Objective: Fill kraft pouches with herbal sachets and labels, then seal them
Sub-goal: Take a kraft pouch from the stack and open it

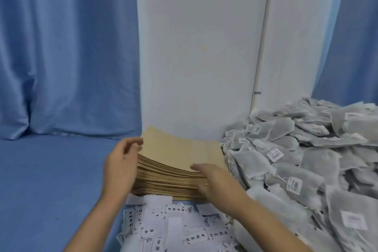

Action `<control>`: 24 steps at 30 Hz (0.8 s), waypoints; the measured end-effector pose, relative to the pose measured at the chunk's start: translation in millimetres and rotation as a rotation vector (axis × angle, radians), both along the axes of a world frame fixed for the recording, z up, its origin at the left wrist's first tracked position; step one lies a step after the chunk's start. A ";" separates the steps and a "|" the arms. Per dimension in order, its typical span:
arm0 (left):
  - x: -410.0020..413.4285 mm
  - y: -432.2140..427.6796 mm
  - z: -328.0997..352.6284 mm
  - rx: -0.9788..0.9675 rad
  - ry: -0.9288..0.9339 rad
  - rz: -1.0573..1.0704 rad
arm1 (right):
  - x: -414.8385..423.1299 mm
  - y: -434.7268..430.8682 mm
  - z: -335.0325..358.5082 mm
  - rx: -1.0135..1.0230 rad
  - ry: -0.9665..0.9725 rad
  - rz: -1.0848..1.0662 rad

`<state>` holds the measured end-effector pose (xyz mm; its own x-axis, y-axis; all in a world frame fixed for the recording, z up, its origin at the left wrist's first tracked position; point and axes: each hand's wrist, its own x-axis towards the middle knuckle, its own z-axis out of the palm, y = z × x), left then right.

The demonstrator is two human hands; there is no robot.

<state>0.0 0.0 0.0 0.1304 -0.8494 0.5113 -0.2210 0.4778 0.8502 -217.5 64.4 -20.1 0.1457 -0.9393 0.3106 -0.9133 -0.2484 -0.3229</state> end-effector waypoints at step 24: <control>18.6 -69.1 2.2 0.405 0.019 0.081 | 42.5 -78.9 -62.7 -0.315 -0.115 -0.086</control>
<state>18.6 -69.1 2.2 0.2114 -0.9681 0.1342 -0.2268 0.0850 0.9702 -175.0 -14.6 -82.8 0.0177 -0.8021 0.5969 -0.8972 -0.2762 -0.3446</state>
